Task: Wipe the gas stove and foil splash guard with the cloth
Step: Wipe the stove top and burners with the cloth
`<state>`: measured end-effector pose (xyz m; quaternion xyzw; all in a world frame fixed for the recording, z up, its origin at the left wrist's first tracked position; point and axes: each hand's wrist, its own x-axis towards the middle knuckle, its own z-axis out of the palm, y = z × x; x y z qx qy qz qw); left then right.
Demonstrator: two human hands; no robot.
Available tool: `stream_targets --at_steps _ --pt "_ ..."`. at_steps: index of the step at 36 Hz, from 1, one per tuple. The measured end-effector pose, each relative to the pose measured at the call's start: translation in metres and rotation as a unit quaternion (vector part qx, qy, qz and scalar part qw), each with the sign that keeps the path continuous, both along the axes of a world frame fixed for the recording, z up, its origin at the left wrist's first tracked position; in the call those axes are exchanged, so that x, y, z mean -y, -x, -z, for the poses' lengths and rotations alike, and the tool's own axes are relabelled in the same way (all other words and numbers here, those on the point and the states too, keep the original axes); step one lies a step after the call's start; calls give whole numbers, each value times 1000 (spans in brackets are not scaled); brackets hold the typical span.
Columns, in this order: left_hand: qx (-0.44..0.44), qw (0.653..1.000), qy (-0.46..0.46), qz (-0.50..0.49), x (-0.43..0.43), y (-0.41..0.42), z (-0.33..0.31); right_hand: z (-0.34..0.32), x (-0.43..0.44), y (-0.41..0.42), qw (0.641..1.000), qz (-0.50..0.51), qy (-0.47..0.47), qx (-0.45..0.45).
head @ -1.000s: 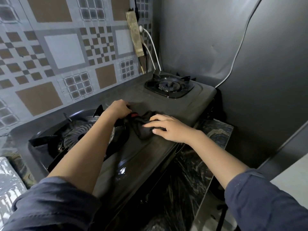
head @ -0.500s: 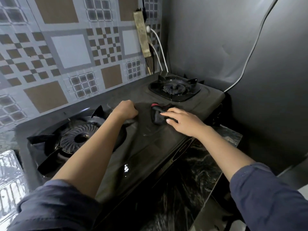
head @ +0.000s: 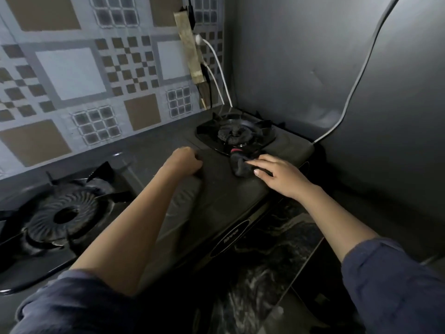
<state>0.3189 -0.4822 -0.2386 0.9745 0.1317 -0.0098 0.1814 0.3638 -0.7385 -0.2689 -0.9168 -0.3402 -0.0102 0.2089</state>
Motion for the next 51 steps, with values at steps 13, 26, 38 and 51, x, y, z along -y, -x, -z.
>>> stream_targets --at_steps 13,26,38,51 --pt "34 997 -1 -67 19 -28 15 1 46 -87 998 -6 -63 9" --pt "39 997 -7 -68 17 -13 22 5 62 -105 994 0 -104 16" --pt "30 997 -3 -76 22 18 23 16 49 -92 972 175 -150 42" --pt "46 994 -24 -99 14 66 27 24 23 -35 918 293 -265 -31"
